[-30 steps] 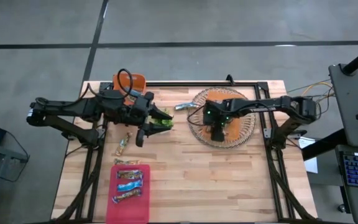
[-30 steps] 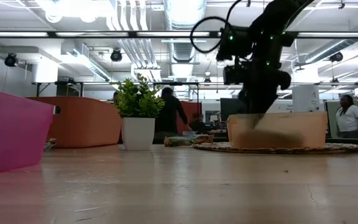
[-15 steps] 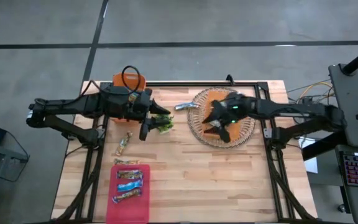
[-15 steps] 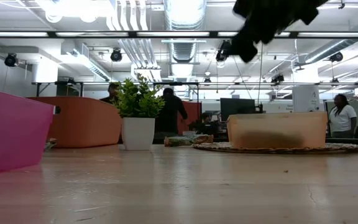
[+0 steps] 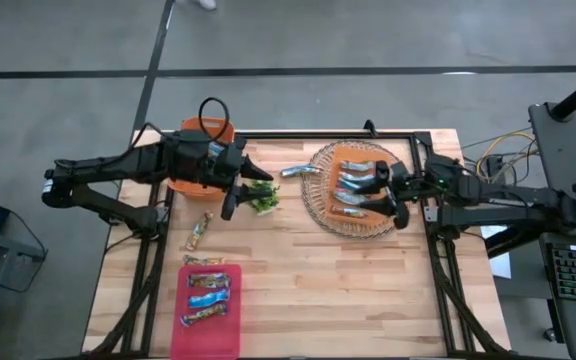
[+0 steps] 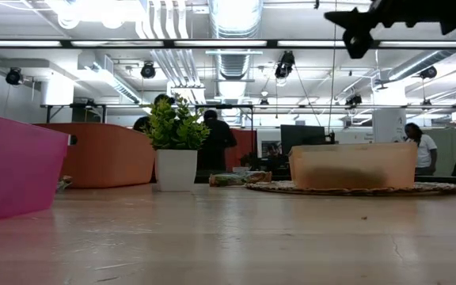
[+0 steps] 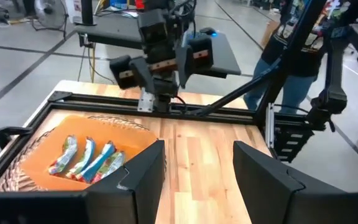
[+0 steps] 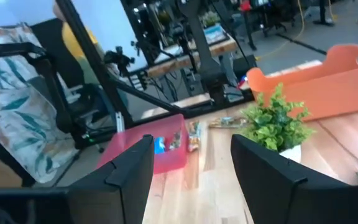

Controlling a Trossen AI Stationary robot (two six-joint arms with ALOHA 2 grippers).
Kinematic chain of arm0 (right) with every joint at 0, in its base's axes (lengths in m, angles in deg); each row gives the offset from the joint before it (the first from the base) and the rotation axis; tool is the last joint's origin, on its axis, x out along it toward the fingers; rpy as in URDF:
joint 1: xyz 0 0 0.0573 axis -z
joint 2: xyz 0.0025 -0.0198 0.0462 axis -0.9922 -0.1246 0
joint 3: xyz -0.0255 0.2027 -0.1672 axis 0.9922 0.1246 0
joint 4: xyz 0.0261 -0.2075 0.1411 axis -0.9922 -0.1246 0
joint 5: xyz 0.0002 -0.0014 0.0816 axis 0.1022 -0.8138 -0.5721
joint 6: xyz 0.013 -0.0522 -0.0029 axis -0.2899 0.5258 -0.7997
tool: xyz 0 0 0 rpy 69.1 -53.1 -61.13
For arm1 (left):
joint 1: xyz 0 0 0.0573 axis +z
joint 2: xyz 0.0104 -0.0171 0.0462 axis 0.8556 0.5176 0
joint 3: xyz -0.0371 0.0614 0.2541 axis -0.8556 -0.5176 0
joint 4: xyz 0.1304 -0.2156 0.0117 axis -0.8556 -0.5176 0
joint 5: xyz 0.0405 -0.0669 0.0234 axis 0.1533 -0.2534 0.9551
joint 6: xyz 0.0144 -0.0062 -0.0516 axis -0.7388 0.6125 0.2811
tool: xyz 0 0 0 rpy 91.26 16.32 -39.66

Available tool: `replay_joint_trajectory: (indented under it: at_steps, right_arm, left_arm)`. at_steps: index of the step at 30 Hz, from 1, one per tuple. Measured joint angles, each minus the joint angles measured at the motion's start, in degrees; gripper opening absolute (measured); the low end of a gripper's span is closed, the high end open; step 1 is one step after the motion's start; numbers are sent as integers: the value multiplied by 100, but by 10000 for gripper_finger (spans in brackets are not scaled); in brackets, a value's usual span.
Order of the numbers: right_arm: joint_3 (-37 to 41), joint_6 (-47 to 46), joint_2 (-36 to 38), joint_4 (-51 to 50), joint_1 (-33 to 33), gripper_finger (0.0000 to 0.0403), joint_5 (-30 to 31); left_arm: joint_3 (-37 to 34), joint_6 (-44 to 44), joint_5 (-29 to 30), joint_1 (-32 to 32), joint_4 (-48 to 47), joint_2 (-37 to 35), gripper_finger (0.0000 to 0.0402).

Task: Pick and place Granola Bars by type
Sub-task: Put the top yellow granola bar into the left orange bin

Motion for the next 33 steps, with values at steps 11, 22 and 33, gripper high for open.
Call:
replay_joint_trajectory:
  at_steps: [11, 22, 33]
  right_arm:
    - [803, -28, 1112, -8, -69, 203, 200]
    - [1809, -94, 2064, -11, -65, 203, 1349]
    - [2465, -174, 2766, 3, -65, 203, 1364]
  left_arm:
    - [0, -181, -399, 46, -52, 7, 172]
    - [0, 15, -109, 137, 3, 385, 172]
    - [0, 17, 42, 847, 251, 1413, 172]
